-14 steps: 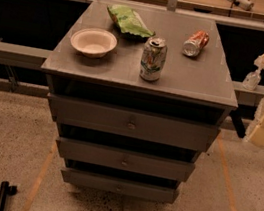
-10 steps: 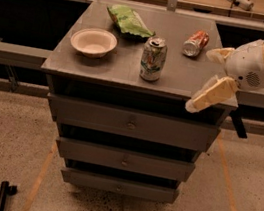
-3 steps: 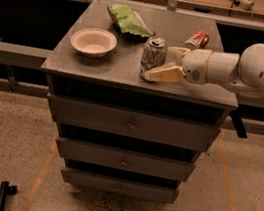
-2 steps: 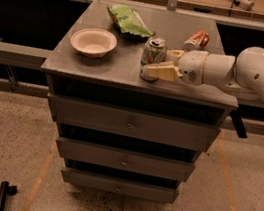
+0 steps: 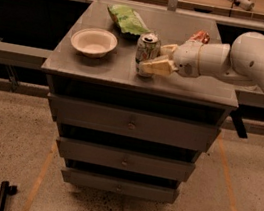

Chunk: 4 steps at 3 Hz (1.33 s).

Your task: Knock 7up can over

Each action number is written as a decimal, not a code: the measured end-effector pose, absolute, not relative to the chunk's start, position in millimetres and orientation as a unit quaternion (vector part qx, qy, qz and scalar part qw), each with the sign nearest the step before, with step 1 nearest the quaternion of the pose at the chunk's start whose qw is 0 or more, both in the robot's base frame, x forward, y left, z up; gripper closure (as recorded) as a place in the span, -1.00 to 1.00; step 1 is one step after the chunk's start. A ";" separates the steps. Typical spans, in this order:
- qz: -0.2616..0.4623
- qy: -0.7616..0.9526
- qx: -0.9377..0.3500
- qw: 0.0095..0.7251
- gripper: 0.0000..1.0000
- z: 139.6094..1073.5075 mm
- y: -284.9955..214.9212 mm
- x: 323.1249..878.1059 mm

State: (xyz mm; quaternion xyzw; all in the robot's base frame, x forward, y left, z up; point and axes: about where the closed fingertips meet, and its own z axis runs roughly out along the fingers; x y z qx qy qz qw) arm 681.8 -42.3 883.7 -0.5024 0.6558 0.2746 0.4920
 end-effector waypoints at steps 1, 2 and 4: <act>0.201 0.672 -0.544 0.462 1.00 906.7 -46.1 687.1; 0.114 0.686 -0.586 0.415 1.00 924.6 -56.9 696.3; 0.013 0.701 -0.645 0.303 1.00 928.4 -73.7 707.3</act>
Offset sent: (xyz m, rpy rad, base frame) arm 0.0272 -0.0388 0.0690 -0.6634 -0.1250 -0.0662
